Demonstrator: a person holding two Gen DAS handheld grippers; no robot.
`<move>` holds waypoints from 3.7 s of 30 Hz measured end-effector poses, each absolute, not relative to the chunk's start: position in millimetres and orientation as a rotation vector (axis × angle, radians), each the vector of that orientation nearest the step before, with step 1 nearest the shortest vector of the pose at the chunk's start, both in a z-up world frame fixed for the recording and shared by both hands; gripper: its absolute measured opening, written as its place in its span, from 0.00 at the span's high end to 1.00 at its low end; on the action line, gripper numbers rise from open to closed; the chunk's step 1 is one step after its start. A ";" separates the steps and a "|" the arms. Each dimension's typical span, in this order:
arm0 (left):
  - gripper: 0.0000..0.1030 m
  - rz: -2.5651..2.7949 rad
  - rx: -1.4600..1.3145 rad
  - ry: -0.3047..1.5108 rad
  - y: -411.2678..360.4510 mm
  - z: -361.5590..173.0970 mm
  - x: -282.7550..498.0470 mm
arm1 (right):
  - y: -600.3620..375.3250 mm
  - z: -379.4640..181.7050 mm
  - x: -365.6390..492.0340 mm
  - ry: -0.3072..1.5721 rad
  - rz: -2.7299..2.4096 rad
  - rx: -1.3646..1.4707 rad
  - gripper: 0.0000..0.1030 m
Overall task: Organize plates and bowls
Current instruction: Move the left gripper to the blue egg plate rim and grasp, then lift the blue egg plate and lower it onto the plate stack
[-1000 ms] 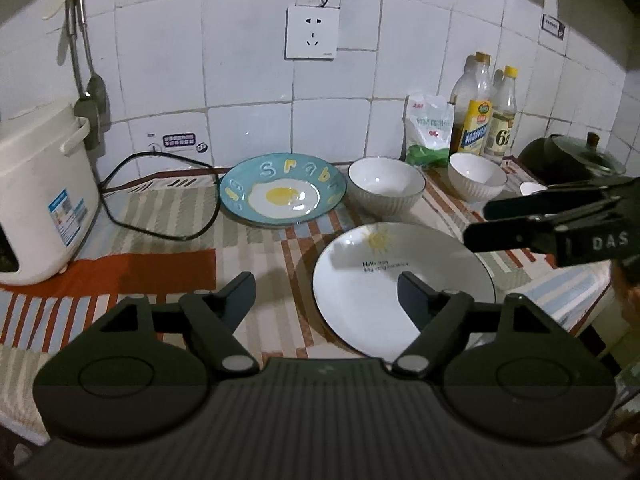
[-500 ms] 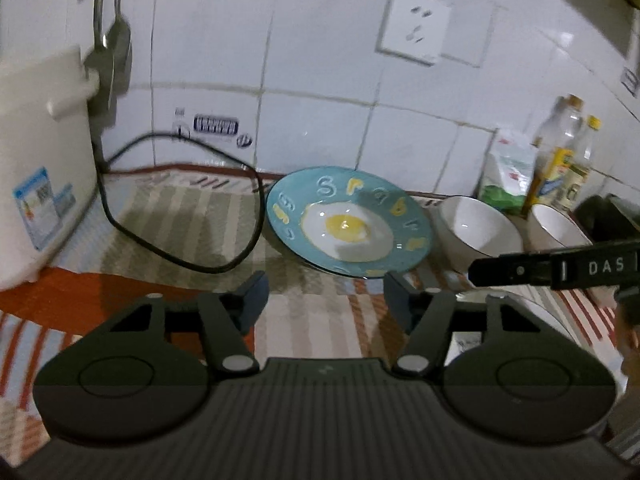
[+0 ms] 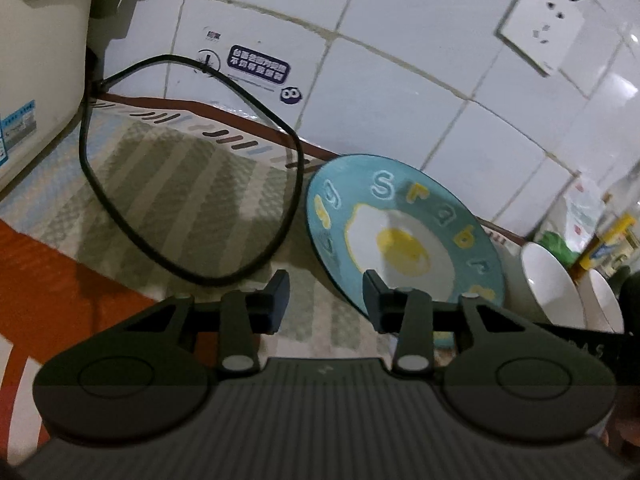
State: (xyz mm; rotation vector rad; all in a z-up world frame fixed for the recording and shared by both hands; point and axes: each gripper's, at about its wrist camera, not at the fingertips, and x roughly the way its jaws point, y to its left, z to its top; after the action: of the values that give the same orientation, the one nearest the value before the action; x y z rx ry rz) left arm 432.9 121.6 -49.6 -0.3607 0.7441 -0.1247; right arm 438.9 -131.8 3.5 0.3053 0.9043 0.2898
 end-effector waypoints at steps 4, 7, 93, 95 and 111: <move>0.62 -0.105 -0.386 0.762 123.9 -57.7 451.0 | -130.7 -9.3 451.4 0.927 0.286 0.358 0.59; 0.68 -0.102 -0.402 0.768 123.5 -63.2 458.9 | -128.9 -10.0 455.2 0.927 0.271 0.383 0.56; 0.81 -0.198 -0.087 0.672 8.2 -17.0 210.0 | -240.7 15.3 242.2 0.861 0.432 0.178 0.69; 0.81 -0.188 -0.097 0.692 9.6 -19.8 212.3 | -236.3 17.9 243.6 0.869 0.415 0.132 0.69; 0.80 -0.160 -0.029 0.686 1.2 -23.2 211.7 | -217.6 27.3 224.3 0.785 0.416 -0.039 0.91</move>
State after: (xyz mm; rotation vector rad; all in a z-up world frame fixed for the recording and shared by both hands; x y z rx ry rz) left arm 211.7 1.2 -23.2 -0.0295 0.6864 -0.1599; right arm 224.3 -217.6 27.3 -0.0391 0.7849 0.4164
